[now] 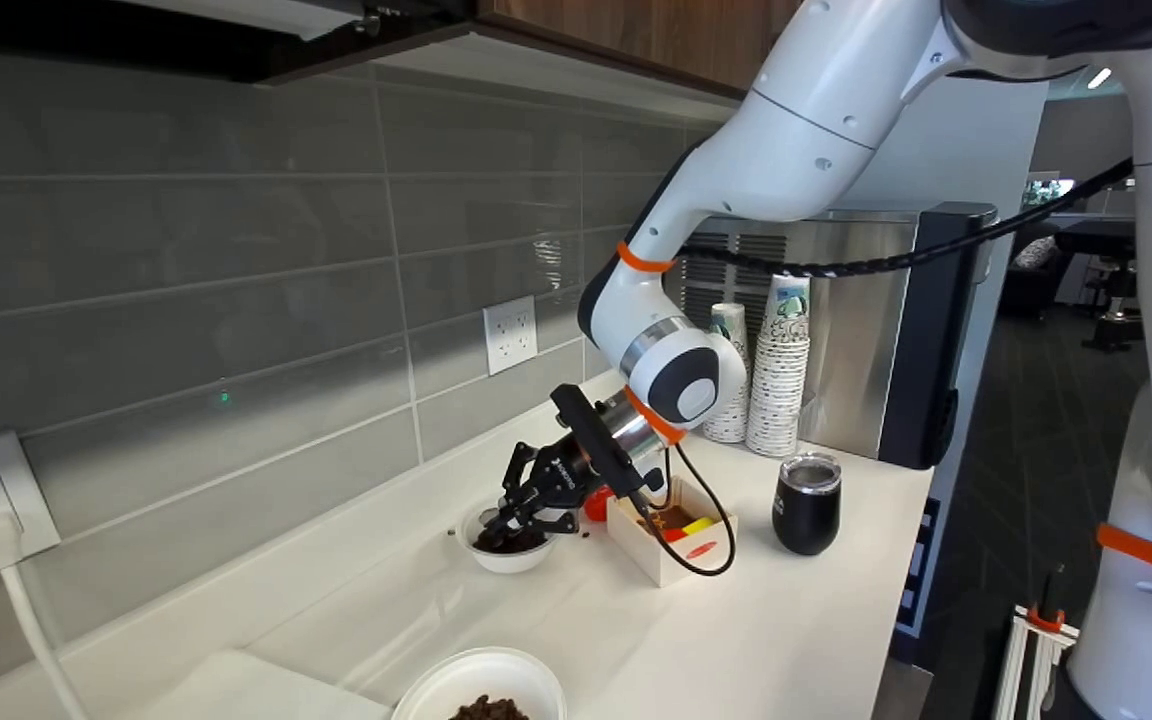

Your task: Stir the objects in the bowl using the silver spoon

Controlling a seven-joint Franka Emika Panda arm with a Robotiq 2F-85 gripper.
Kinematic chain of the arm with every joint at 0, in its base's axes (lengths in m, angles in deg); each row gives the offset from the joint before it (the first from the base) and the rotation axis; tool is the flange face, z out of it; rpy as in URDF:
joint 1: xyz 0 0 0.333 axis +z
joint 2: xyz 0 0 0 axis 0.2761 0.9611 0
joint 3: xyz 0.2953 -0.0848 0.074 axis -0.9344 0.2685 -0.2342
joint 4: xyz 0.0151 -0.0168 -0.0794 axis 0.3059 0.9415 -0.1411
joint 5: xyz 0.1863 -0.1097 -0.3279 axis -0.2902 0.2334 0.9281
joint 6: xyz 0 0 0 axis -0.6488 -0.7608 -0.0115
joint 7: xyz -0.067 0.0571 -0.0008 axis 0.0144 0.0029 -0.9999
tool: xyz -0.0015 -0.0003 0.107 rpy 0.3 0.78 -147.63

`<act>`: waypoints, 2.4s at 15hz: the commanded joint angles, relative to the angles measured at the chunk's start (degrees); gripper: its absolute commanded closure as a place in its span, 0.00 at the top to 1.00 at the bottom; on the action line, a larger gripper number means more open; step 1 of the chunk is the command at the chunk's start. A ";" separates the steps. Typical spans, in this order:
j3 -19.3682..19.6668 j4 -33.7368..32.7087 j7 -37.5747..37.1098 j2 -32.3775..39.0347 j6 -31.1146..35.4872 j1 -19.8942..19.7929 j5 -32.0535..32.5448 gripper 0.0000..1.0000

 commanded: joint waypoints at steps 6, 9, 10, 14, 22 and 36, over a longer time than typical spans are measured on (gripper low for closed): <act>-0.94 -0.89 4.33 -0.40 8.05 0.66 -3.52 0.01; -1.15 -0.86 7.42 -0.60 3.67 0.19 -5.37 0.01; -1.17 -0.73 8.23 -0.82 1.89 0.01 -5.72 0.01; -1.05 -0.09 5.30 -0.96 -2.97 -0.36 -3.29 0.01; -0.05 3.24 -4.79 -2.00 -6.85 -1.69 5.43 0.01; -1.30 0.12 0.88 -2.53 10.02 -0.20 0.77 0.01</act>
